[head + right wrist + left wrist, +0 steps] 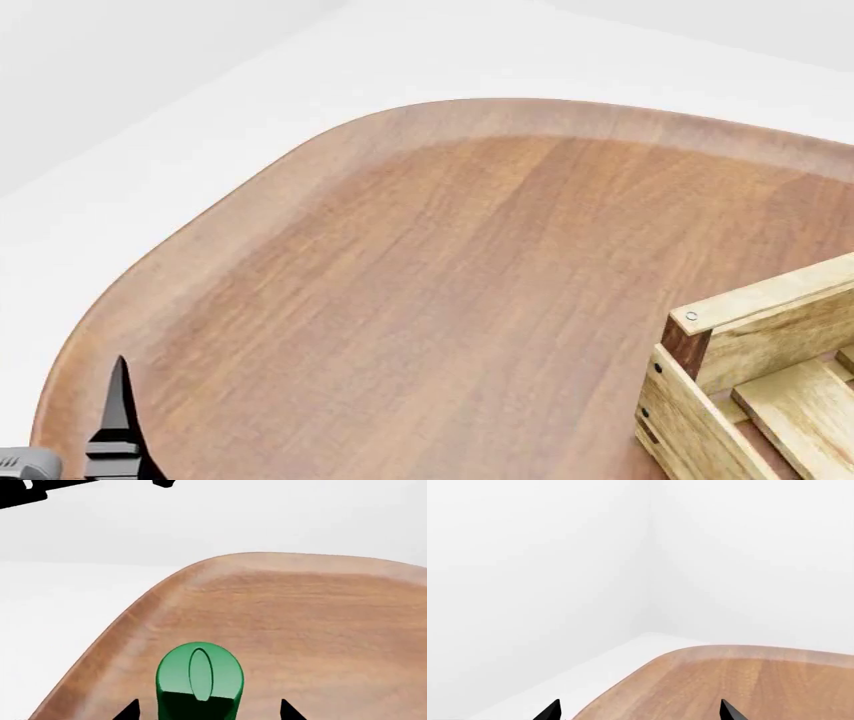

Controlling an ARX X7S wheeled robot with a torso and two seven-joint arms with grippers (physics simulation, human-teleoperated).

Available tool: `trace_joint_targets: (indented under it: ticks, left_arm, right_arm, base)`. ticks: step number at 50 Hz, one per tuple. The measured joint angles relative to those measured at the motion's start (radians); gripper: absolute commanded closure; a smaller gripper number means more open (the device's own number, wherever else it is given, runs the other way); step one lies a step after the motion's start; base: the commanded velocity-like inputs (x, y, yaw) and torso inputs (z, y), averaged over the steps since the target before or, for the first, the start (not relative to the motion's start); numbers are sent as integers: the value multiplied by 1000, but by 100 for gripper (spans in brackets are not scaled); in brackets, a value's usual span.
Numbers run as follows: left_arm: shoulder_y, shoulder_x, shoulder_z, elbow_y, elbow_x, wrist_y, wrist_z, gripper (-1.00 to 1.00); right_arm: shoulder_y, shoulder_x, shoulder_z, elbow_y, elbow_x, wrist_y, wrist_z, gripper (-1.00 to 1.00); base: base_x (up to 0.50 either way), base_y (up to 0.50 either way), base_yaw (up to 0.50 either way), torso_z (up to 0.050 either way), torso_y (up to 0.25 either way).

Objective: Pick up the salad dressing and put it in the tray.

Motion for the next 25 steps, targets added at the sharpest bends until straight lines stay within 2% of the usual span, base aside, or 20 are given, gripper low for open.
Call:
trace_joint_targets:
  ticks: [1, 2, 25]
  left_arm:
    - [0, 0, 0, -1, 0, 0, 0, -100]
    - [0, 0, 0, -1, -1, 1, 0, -100]
    - [4, -5, 4, -10, -6, 9, -6, -100]
  right_arm:
    - [7, -6, -5, 8, 2, -2, -7, -100]
    - [13, -12, -8, 17, 2, -5, -11, 100]
    - [74, -89, -23, 98, 18, -21, -6, 100]
  base:
    - [0, 0, 0, 0, 0]
    - [0, 0, 0, 0, 0]
    - [0, 0, 0, 0, 0]
